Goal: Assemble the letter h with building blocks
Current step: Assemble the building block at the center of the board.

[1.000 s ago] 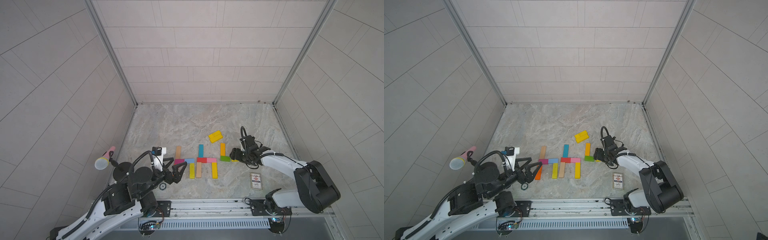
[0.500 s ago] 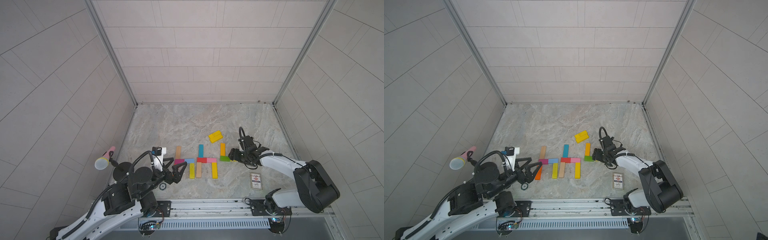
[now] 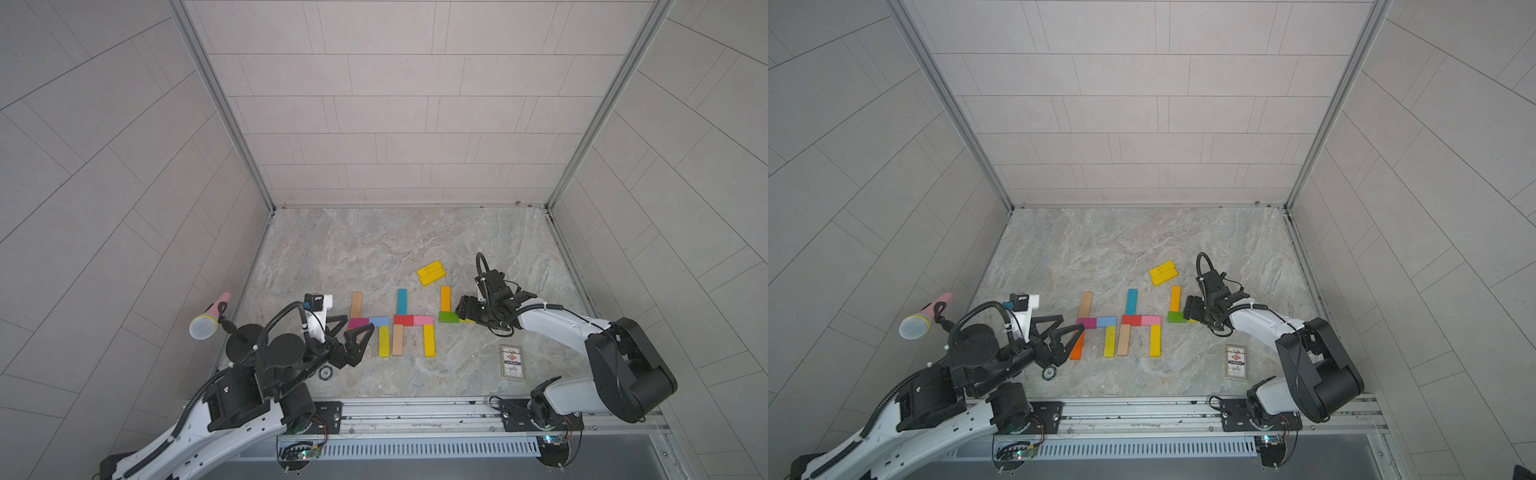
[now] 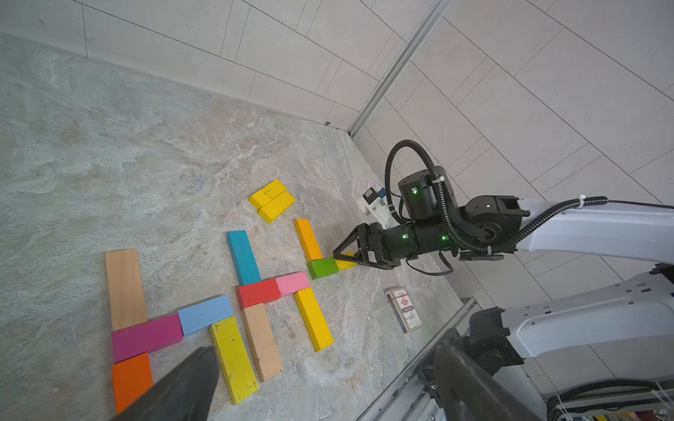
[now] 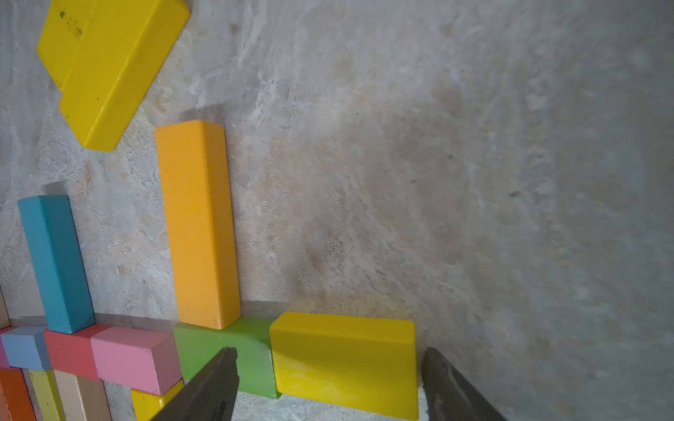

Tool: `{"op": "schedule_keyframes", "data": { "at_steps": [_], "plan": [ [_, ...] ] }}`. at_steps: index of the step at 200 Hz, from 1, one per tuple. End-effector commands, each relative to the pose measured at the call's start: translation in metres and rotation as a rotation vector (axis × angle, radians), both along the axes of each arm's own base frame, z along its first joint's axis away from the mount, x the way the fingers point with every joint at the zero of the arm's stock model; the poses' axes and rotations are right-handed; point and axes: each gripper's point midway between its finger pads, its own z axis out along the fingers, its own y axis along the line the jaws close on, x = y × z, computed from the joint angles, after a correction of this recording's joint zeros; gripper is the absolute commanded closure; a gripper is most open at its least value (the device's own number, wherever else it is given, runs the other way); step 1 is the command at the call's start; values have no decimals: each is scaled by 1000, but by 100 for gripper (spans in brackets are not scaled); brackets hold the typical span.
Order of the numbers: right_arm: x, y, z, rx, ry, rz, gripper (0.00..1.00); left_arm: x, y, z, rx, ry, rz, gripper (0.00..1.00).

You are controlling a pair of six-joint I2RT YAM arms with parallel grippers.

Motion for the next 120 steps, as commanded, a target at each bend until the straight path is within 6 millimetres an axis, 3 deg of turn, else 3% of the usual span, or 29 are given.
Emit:
{"op": "schedule_keyframes", "data": {
  "at_steps": [1,33,60,81,120],
  "plan": [
    [6,-5,23,-39,-39,1,18,1,-1,1,-3,-7,3,0],
    [11,-10,57,-70,-105,21,18,3,-3,-1,8,1,3,0],
    [7,-17,73,-86,-164,22,24,13,-21,-9,69,51,-3,0],
    [3,-19,78,-81,-204,30,28,22,-58,-19,146,122,-78,0],
    [7,-19,78,-99,-214,53,32,56,-115,-57,304,199,-109,8]
  ]
}}
